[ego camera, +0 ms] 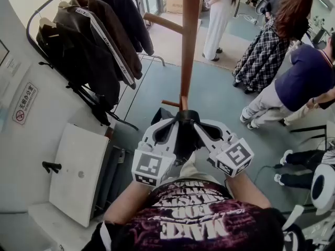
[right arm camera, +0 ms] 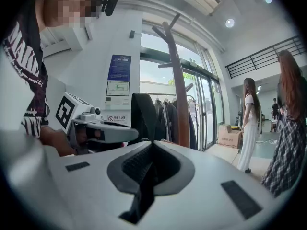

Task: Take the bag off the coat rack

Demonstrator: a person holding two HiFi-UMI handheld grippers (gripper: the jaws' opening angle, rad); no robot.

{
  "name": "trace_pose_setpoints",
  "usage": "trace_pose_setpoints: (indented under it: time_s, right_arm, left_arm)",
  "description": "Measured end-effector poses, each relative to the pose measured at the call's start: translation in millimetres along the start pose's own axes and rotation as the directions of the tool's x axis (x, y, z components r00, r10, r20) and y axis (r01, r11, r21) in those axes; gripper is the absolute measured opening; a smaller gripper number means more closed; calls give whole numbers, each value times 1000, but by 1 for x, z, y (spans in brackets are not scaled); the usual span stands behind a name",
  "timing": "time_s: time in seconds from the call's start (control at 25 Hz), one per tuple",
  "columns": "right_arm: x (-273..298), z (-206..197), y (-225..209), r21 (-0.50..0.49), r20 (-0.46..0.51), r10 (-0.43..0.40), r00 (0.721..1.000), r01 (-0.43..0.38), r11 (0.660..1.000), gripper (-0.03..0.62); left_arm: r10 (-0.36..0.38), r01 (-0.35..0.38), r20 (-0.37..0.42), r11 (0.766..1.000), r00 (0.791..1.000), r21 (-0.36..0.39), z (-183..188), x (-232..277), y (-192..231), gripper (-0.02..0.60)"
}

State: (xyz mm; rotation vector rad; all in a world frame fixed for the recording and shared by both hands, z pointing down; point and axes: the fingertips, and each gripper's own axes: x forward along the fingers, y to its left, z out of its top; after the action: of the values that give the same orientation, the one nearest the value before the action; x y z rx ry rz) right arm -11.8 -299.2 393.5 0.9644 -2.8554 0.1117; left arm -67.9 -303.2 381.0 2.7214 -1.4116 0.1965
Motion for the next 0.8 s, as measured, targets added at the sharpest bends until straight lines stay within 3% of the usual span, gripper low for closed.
trace_pose_setpoints:
  time_s: [0.8]
  right_arm:
    - [-37, 66, 31, -56, 88, -18, 996, 23, 998, 9]
  left_arm:
    - [-49, 43, 109, 997, 993, 60, 64, -43, -25, 9]
